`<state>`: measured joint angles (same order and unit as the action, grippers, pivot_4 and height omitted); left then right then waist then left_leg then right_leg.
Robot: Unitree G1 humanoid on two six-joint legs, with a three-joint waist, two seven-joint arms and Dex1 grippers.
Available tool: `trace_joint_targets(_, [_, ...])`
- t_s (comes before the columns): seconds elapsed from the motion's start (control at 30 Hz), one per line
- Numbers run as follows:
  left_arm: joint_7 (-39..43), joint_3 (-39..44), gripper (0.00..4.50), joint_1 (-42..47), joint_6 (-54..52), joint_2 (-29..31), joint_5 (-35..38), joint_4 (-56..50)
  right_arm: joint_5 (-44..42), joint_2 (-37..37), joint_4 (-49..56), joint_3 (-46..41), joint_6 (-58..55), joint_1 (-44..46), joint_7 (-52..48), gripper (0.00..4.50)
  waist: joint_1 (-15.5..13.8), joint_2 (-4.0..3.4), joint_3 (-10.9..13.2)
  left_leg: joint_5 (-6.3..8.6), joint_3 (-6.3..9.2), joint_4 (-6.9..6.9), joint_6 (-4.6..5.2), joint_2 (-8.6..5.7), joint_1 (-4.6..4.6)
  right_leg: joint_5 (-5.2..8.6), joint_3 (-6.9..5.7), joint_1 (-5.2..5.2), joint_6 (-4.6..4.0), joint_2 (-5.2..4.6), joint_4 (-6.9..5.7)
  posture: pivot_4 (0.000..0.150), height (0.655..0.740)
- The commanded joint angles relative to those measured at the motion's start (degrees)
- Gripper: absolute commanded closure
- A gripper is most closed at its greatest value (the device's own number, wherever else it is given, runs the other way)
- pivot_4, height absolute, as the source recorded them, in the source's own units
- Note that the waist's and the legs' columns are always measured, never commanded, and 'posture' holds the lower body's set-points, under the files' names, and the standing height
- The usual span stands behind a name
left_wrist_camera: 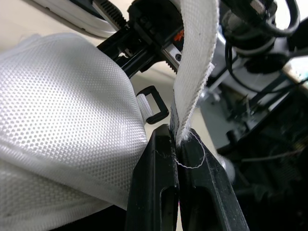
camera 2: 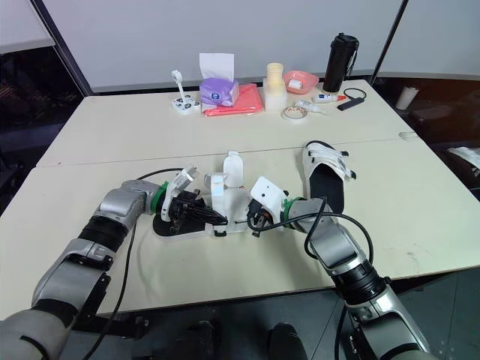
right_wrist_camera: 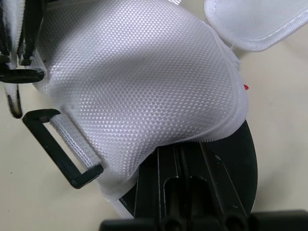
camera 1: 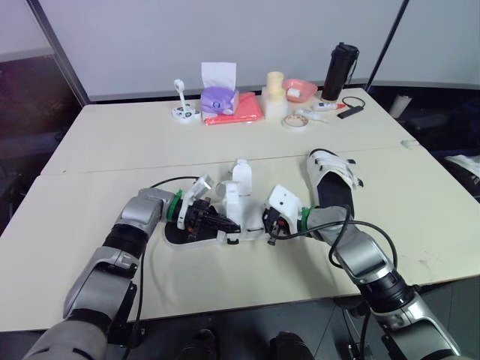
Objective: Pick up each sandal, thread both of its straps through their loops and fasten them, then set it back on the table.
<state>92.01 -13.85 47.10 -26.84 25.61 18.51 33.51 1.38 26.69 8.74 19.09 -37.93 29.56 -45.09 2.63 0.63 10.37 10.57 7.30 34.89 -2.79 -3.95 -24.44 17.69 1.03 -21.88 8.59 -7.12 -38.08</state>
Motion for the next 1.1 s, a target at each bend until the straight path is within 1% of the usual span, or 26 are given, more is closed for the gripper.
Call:
trace_joint_targets(0.03, [0.06, -1.39, 4.45, -1.88, 2.79, 1.34, -2.64, -1.8, -0.54, -0.59, 0.37, 1.77, -0.27, -0.94, -0.54, 4.5, 0.01, 0.0, 0.0, 0.0, 0.0, 0.0, 0.0, 0.0, 0.0, 0.0, 0.0, 0.0, 0.0, 0.0, 0.0, 0.15, 0.74])
trace_joint_targets(0.07, [0.06, -1.54, 4.45, -2.31, 3.42, 1.46, -3.04, -2.12, -0.53, -0.64, 0.31, 1.78, -0.25, -0.89, -0.53, 4.5, 0.04, -0.01, -0.01, 0.0, 0.0, 0.0, 0.0, 0.0, 0.0, 0.0, 0.0, 0.0, 0.0, 0.0, 0.0, 0.15, 0.74])
trace_joint_targets(0.17, [-0.76, -1.19, 3.65, -2.93, 3.69, 1.51, -3.46, -2.72, -0.49, -0.77, 0.07, 1.82, -0.14, -0.7, -0.54, 4.5, 0.0, -0.01, -0.01, 0.0, 0.01, -0.01, 0.0, 0.01, 0.02, 0.0, 0.0, 0.0, 0.0, 0.0, 0.0, 0.15, 0.74])
trace_joint_targets(0.2, [-0.82, -1.08, 3.11, -3.32, 3.62, 1.87, -3.46, -3.47, -0.48, -0.8, 0.02, 1.81, -0.13, -0.67, -0.53, 4.5, -0.03, -0.01, -0.01, 0.0, 0.01, 0.0, 0.0, 0.01, 0.02, 0.0, 0.0, 0.01, 0.0, 0.0, 0.0, 0.15, 0.74])
trace_joint_targets(0.23, [-0.92, -0.91, 2.8, -3.65, 3.57, 2.18, -3.38, -4.16, -0.48, -0.81, -0.03, 1.8, -0.09, -0.66, -0.53, 4.5, -0.02, -0.01, -0.01, 0.0, 0.01, 0.0, 0.0, 0.01, 0.02, 0.0, 0.0, 0.01, 0.0, 0.0, 0.0, 0.15, 0.74])
trace_joint_targets(0.33, [-0.83, -0.11, 1.26, -5.0, 2.1, 3.83, -2.25, -7.56, -0.45, -0.83, -0.11, 1.79, -0.05, -0.67, -0.54, 4.5, 0.04, -0.01, -0.01, 0.0, 0.05, 0.0, 0.0, 0.01, 0.02, 0.0, 0.01, 0.01, 0.0, 0.0, 0.0, 0.15, 0.74])
trace_joint_targets(0.4, [-0.64, 0.63, 0.36, -6.29, 0.42, 5.22, -1.06, -10.79, -0.42, -0.82, -0.05, 1.82, -0.04, -0.76, -0.52, 4.5, 0.0, -0.01, -0.01, 0.0, 0.13, -0.01, 0.0, 0.01, 0.02, 0.0, 0.01, 0.0, 0.0, 0.0, -0.01, 0.15, 0.74])
trace_joint_targets(0.6, [-0.71, 3.71, 0.36, -11.93, -6.12, 11.52, 4.08, -23.9, -0.47, -0.92, -0.2, 1.76, 0.11, -0.79, -0.58, 4.5, 0.02, -0.02, -0.01, 0.0, 0.17, -0.04, 0.0, 0.02, 0.01, 0.0, 0.03, -0.03, -0.01, 0.01, 0.0, 0.15, 0.74])
trace_joint_targets(0.7, [-1.14, 5.08, 0.36, -15.4, -8.55, 14.81, 6.36, -29.05, -0.44, -0.98, -0.58, 1.77, 0.37, -0.62, -0.66, 4.5, -0.04, -0.03, -0.01, 0.0, 0.17, -0.04, 0.0, 0.04, 0.01, 0.0, 0.04, -0.03, -0.01, 0.01, 0.0, 0.15, 0.74])
trace_joint_targets(0.8, [-2.23, 5.97, 0.36, -18.87, -10.72, 16.77, 8.3, -33.58, -0.44, -1.1, -0.99, 1.83, 0.6, -0.38, -0.75, 4.5, -0.05, -0.03, -0.01, 0.0, 0.18, -0.05, 0.0, 0.05, 0.01, 0.0, 0.03, -0.04, -0.02, 0.01, 0.01, 0.15, 0.74])
trace_joint_targets(0.87, [-3.8, 5.93, 0.36, -20.99, -11.31, 16.84, 8.89, -35.58, -0.41, -1.21, -1.33, 1.91, 0.83, -0.22, -0.8, 4.5, -0.08, -0.03, -0.01, 0.0, 0.17, -0.06, 0.0, 0.06, 0.01, 0.0, 0.05, -0.04, -0.02, 0.01, 0.01, 0.15, 0.74])
trace_joint_targets(0.93, [-6.75, 5.55, 0.36, -23.15, -10.93, 15.56, 8.67, -36.89, -0.39, -1.35, -1.46, 2.0, 0.92, -0.11, -0.82, 4.5, -0.07, -0.03, -0.01, 0.0, 0.17, -0.06, 0.0, 0.07, 0.02, 0.0, 0.04, -0.04, -0.03, 0.01, 0.01, 0.15, 0.74])
trace_joint_targets(1.1, [-15.28, 4.19, 0.36, -25.63, -6.4, 9.87, 5.33, -34.68, -0.41, -1.23, -1.22, 1.96, 0.84, -0.18, -0.98, 4.5, -0.14, -0.03, -0.02, 0.0, 0.17, -0.04, 0.0, 0.08, 0.03, 0.0, 0.05, -0.03, -0.04, 0.01, 0.01, 0.15, 0.74])
